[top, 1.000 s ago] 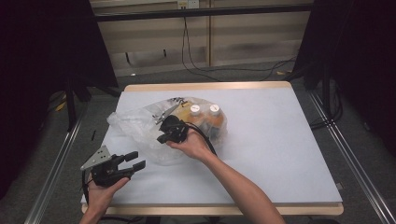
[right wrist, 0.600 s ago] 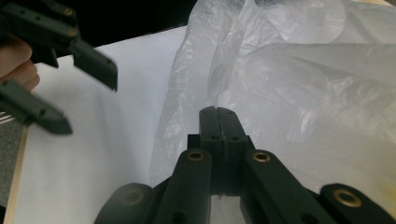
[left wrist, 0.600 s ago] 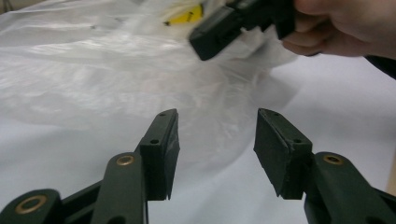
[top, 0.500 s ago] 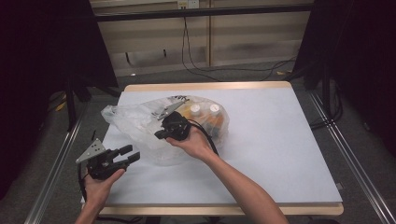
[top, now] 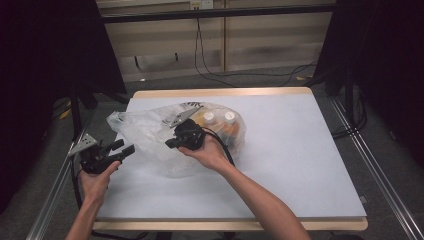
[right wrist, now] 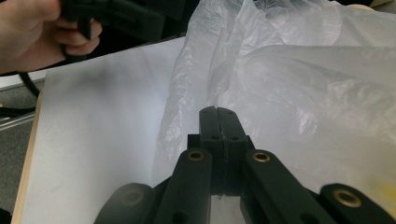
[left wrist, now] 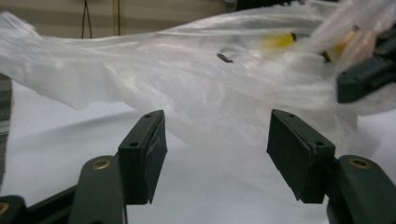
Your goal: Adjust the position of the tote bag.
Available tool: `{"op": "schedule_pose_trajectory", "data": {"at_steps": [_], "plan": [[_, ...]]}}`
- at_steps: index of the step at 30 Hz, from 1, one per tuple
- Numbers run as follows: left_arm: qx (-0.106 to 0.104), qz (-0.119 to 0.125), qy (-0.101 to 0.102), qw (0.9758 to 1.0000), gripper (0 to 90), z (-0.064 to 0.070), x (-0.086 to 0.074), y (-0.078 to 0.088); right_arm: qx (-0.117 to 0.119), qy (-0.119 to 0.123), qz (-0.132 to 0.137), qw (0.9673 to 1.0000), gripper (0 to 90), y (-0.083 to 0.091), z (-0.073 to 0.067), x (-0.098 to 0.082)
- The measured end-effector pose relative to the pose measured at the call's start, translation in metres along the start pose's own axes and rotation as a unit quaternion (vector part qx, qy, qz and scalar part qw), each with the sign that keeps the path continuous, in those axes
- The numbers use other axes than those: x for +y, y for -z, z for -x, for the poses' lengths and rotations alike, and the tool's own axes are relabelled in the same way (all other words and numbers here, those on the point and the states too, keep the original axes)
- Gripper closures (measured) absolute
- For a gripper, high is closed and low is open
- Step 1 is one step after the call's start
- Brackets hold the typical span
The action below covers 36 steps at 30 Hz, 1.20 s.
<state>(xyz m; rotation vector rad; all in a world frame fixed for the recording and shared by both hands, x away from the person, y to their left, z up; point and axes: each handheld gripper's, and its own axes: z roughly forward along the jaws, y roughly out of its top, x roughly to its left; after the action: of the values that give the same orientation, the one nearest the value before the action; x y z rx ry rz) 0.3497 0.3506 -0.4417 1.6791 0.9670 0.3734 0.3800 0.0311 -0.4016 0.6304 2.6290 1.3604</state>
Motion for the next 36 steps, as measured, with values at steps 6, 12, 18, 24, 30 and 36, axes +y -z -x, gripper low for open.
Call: {"op": "schedule_pose_trajectory", "data": {"at_steps": [6, 12, 18, 24, 30, 36], "plan": [[-0.006, -0.001, 0.03, 0.9995, 40.2, -0.014, 0.008, -0.021, 0.001, 0.001, 0.0, 1.0, 90.0, 0.001, 0.0, 0.0], [-0.032, -0.015, 0.02, 0.9992, 58.2, -0.014, 0.006, -0.036, 0.0, 0.003, 0.001, 1.0, 90.0, 0.005, 0.001, -0.001], [-0.038, -0.017, 0.013, 0.999, 89.9, -0.011, 0.004, -0.035, 0.002, -0.002, 0.01, 0.9999, 90.0, 0.009, 0.001, -0.001], [-0.045, -0.01, 0.012, 0.9989, 90.0, -0.009, 0.003, -0.033, 0.003, 0.003, 0.016, 0.9999, 90.0, 0.013, 0.0, 0.001], [-0.05, 0.001, 0.0, 0.9987, 90.0, -0.004, 0.01, -0.027, 0.002, -0.006, 0.037, 0.9993, 90.0, 0.025, 0.001, 0.001], [-0.054, 0.016, -0.009, 0.9984, 90.0, 0.002, 0.018, -0.021, 0.003, -0.017, 0.063, 0.9979, 90.0, 0.039, 0.002, 0.002]]}}
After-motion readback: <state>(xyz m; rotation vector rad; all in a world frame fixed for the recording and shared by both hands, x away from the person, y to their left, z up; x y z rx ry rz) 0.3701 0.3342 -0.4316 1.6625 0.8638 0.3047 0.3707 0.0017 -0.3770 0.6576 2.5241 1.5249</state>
